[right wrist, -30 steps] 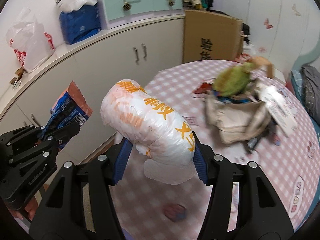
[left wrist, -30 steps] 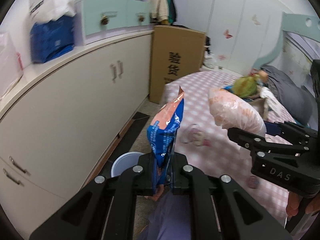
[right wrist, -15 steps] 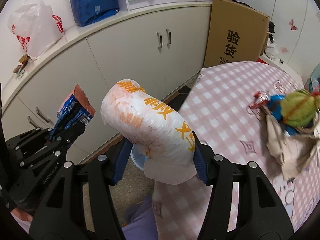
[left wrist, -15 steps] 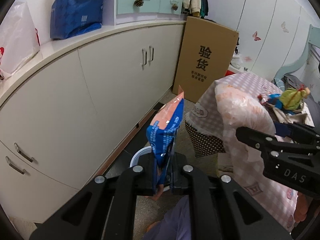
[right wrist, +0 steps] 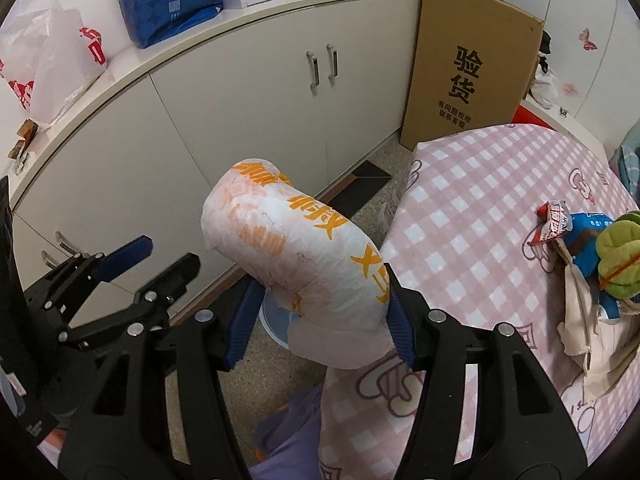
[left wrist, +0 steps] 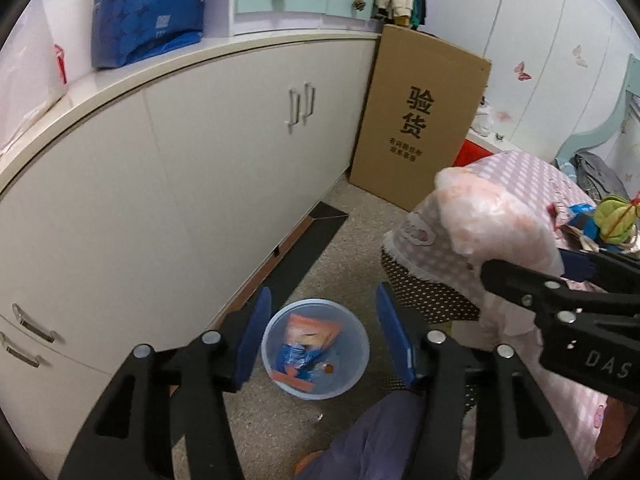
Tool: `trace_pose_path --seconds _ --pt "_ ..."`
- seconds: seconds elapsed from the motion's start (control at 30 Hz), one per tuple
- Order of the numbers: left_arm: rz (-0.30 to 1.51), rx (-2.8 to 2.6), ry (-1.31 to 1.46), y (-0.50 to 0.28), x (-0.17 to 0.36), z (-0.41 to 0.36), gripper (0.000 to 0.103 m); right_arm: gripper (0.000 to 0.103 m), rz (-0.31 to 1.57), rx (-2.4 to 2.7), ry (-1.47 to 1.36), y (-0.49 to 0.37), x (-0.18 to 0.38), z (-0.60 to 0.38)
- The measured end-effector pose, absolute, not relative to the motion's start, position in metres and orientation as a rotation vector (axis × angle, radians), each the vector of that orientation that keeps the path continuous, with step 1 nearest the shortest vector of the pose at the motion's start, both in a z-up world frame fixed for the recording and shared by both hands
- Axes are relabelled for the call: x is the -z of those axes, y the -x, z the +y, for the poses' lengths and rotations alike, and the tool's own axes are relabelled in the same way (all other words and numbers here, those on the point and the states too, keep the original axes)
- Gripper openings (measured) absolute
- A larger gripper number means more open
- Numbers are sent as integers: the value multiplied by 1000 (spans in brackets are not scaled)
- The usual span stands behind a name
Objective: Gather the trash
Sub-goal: 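Drop the wrapper into the bucket with the left tool while the right tool carries the plastic bag, then lower the white-orange plastic bag into the bucket and open the right tool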
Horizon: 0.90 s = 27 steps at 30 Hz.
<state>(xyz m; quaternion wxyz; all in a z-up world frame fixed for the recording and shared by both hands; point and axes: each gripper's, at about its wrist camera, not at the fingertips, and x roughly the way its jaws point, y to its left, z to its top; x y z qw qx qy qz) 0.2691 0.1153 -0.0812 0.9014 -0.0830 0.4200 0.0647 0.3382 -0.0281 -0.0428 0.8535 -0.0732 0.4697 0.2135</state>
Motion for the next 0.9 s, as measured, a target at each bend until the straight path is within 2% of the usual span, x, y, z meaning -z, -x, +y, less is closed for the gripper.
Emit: trace_pose_path --seconds 0.57,0.6,0.7,0.9 --pt "885 -302 244 -216 95 189 54 58 1107 -454 255 -347 94 39" --pt "886 -313 249 -213 96 194 54 60 1112 -449 252 -350 97 42" --pt "896 -338 259 -209 97 203 54 80 1139 -481 230 -359 108 50" --pt "899 -344 259 -207 99 206 54 83 1150 -480 271 -358 120 55"
